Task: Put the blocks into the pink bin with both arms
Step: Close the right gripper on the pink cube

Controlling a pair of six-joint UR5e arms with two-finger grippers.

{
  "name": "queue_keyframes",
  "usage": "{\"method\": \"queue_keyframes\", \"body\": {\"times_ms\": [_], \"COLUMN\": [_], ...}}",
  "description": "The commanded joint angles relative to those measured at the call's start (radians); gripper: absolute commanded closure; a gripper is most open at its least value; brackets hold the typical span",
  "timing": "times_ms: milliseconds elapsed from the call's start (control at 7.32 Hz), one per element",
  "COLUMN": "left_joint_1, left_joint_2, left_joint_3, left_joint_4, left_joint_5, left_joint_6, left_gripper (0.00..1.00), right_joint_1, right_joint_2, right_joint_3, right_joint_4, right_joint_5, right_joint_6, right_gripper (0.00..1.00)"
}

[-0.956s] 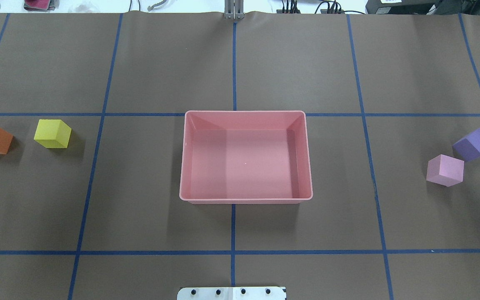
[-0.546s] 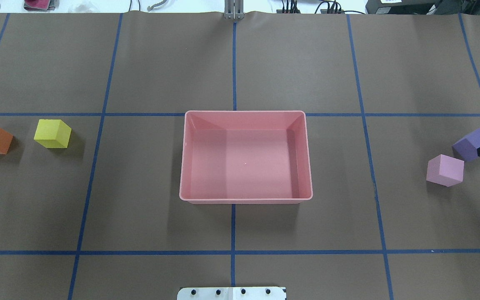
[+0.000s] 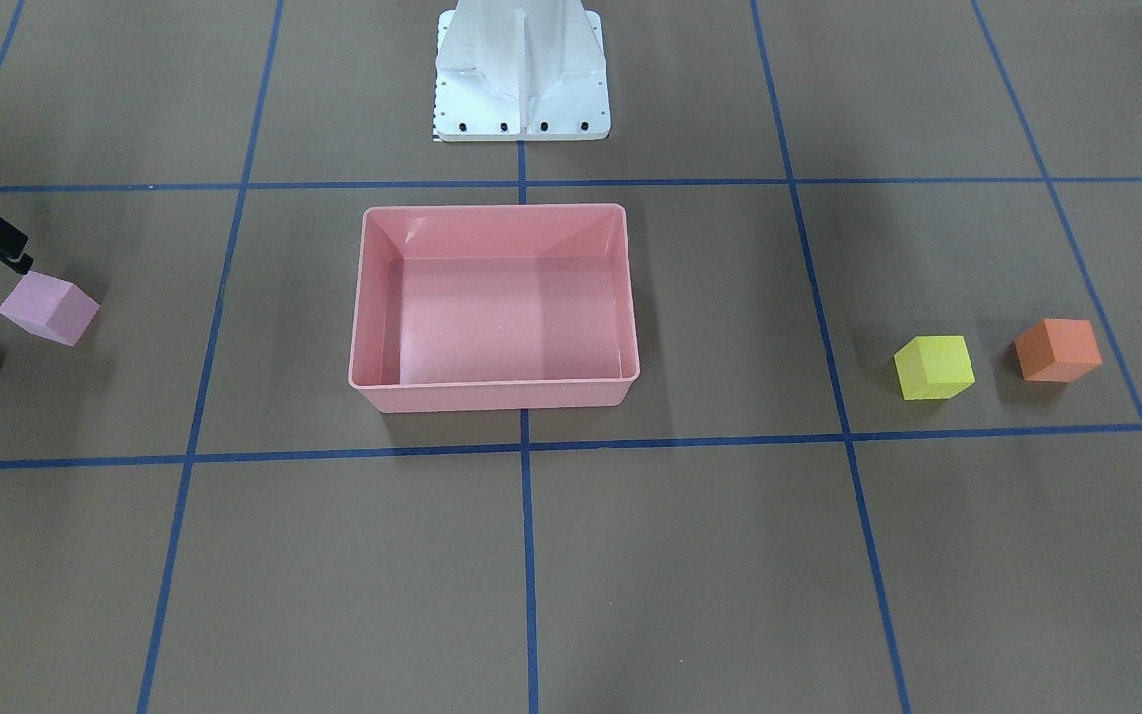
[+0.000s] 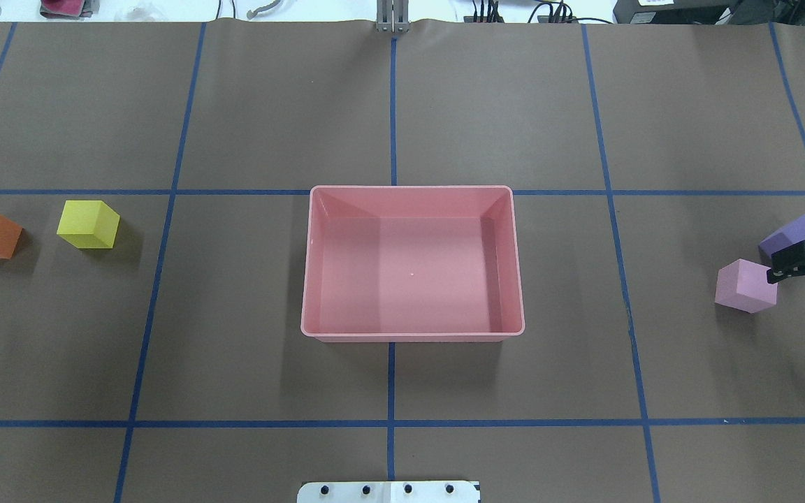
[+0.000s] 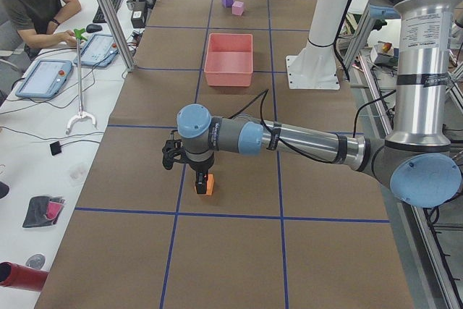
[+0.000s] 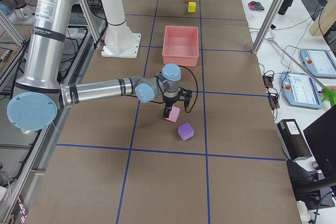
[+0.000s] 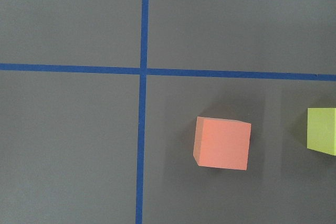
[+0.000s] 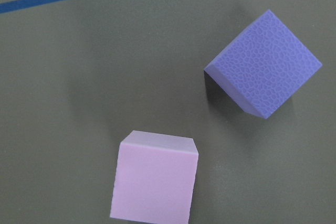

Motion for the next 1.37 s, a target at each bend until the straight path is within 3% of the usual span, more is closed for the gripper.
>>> {"method": "queue_keyframes", "body": {"times_ms": [0,273,1230], "left_joint_1": [0.000,0.002,0.000], "left_joint_2": [0.000,0.000,0.000], "left_joint_3": [0.000,0.000,0.000], "left_joint_4": [0.000,0.000,-0.003], "left_joint_5": [0.001,-0.001,0.001], "left_joint_6": [0.000,0.000,0.000], "left_gripper": [0.00,0.00,0.00], "right_joint_1": [-0.029,-0.062,-0.123], "right_joint_2": [0.014,0.039,0.071], "right_joint_3": [-0.039,-0.042,-0.094], "right_joint_4": [0.026,0.029,0.033], "right_joint_5": [-0.001,-0.018,-0.071], "right_joint_6": [0.039,0.136,0.136], "right_gripper": [0.02,0.02,0.04]}}
